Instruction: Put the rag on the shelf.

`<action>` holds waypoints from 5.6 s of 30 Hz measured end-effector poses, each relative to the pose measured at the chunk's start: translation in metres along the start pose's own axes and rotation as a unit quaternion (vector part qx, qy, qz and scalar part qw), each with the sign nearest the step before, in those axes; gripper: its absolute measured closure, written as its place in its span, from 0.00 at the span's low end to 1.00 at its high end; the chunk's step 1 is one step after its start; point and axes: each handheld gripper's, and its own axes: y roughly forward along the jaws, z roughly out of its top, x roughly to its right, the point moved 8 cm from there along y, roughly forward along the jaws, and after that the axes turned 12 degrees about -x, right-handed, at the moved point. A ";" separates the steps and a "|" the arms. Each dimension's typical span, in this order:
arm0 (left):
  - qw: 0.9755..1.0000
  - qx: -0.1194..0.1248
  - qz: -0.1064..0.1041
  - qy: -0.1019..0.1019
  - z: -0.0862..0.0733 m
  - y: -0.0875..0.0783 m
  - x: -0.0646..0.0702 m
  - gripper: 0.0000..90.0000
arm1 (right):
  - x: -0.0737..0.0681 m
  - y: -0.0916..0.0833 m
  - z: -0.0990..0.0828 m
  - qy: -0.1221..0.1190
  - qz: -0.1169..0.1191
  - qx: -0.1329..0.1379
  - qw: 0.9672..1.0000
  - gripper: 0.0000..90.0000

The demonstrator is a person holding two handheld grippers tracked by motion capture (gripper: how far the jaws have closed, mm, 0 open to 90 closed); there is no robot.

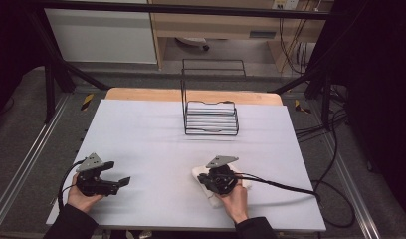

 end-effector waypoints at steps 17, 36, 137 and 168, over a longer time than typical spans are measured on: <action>1.000 -0.005 0.000 -0.003 0.004 0.000 0.011 0.08 | 0.008 -0.015 0.018 0.002 -0.012 0.038 0.999 0.56; 0.996 -0.035 -0.077 0.006 0.051 0.064 0.152 0.29 | 0.077 -0.041 -0.068 0.073 -0.035 -0.004 0.997 0.62; 0.992 -0.100 -0.055 -0.057 0.080 0.126 0.114 0.83 | 0.066 -0.036 -0.049 0.069 -0.003 0.038 0.997 0.06; 0.995 -0.090 -0.039 -0.012 0.080 0.127 0.117 0.85 | 0.079 0.004 -0.016 0.078 -0.009 0.006 0.997 0.59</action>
